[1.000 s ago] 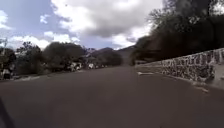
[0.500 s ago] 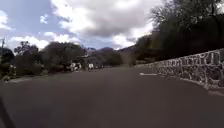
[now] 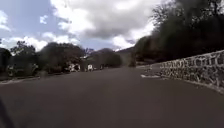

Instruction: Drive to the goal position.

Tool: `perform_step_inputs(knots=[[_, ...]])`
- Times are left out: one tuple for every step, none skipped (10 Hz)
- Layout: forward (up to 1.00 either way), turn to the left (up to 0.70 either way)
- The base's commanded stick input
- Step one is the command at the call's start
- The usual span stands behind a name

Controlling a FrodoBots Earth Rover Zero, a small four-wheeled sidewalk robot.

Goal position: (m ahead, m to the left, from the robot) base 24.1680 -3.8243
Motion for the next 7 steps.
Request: perform_step_inputs(knots=[[1.00,0.00],[1.00,0.00],[1.00,0.00],[1.00,0.00],[1.00,0.00],[1.00,0.00],[1.00,0.00]])
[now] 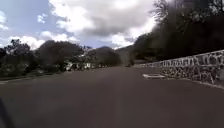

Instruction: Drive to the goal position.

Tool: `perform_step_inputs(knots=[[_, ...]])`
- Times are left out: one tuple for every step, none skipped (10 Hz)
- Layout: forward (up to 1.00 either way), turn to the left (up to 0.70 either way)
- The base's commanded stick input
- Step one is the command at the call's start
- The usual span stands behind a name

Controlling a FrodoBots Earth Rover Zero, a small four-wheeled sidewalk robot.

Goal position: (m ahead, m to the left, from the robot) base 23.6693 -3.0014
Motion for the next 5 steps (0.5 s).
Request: perform_step_inputs(knots=[[1.00,0.00],[1.00,0.00],[1.00,0.00],[1.00,0.00],[1.00,0.00]])
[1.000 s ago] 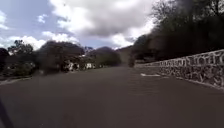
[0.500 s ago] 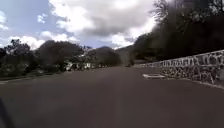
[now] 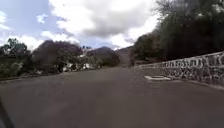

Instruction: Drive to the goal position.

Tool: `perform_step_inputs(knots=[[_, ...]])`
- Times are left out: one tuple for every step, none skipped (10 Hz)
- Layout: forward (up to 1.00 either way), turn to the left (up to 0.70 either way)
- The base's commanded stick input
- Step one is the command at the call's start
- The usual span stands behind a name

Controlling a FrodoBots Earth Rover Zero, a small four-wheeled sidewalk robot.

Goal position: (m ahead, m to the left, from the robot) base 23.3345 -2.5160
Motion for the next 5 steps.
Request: perform_step_inputs(knots=[[1.00,0.00],[1.00,0.00],[1.00,0.00],[1.00,0.00],[1.00,0.00]])
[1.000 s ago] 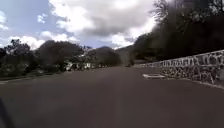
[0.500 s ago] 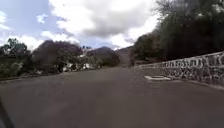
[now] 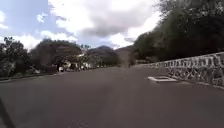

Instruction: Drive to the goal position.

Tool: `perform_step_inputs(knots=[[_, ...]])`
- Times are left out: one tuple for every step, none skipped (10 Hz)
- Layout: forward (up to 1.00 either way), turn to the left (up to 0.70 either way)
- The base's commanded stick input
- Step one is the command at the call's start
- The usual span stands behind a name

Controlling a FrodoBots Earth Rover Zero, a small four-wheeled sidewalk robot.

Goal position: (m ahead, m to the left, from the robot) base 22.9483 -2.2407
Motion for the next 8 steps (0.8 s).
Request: perform_step_inputs(knots=[[1.00,0.00],[1.00,0.00],[1.00,0.00],[1.00,0.00],[1.00,0.00],[1.00,0.00],[1.00,0.00],[1.00,0.00]])
